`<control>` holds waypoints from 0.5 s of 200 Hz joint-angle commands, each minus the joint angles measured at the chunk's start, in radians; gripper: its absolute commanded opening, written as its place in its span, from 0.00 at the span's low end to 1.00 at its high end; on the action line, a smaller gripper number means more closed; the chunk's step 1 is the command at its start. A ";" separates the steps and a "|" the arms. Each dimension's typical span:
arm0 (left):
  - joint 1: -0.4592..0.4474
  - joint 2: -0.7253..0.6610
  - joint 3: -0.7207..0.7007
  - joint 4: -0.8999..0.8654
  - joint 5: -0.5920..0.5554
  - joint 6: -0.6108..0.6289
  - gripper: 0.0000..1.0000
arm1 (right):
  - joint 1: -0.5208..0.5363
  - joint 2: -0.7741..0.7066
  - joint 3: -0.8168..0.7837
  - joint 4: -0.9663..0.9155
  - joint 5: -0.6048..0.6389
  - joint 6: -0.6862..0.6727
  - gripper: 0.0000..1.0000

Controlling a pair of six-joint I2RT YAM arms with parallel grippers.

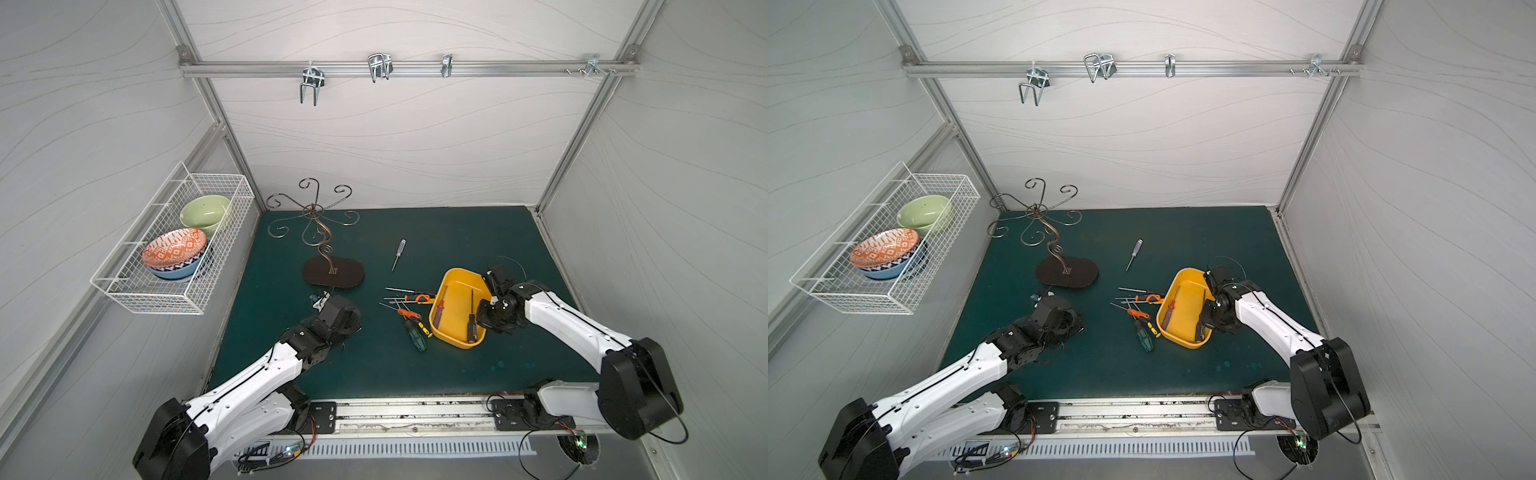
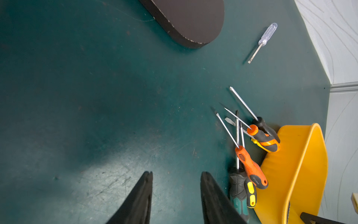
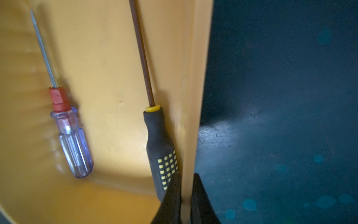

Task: Put the screwdriver on the desktop into the storage box
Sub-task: Adjust the storage box at the center of the board.

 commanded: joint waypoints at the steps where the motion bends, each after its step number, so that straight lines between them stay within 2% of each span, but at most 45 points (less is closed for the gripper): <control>1: 0.005 0.021 0.038 0.026 0.020 -0.015 0.44 | -0.006 0.027 0.039 0.014 0.003 -0.062 0.08; 6: 0.005 0.026 0.041 0.027 0.022 -0.016 0.44 | -0.006 0.032 0.046 0.013 0.005 -0.070 0.05; 35: 0.001 0.053 0.053 0.028 0.047 -0.035 0.45 | -0.005 0.065 0.081 0.004 0.020 -0.110 0.00; 60: -0.027 0.082 0.062 0.036 0.056 -0.079 0.45 | -0.006 0.096 0.115 0.005 0.033 -0.141 0.00; 93: -0.118 0.153 0.100 0.045 0.033 -0.171 0.46 | -0.006 0.133 0.138 0.012 0.017 -0.168 0.00; 100: -0.137 0.173 0.112 0.045 0.029 -0.191 0.46 | -0.006 0.131 0.135 0.011 0.020 -0.168 0.05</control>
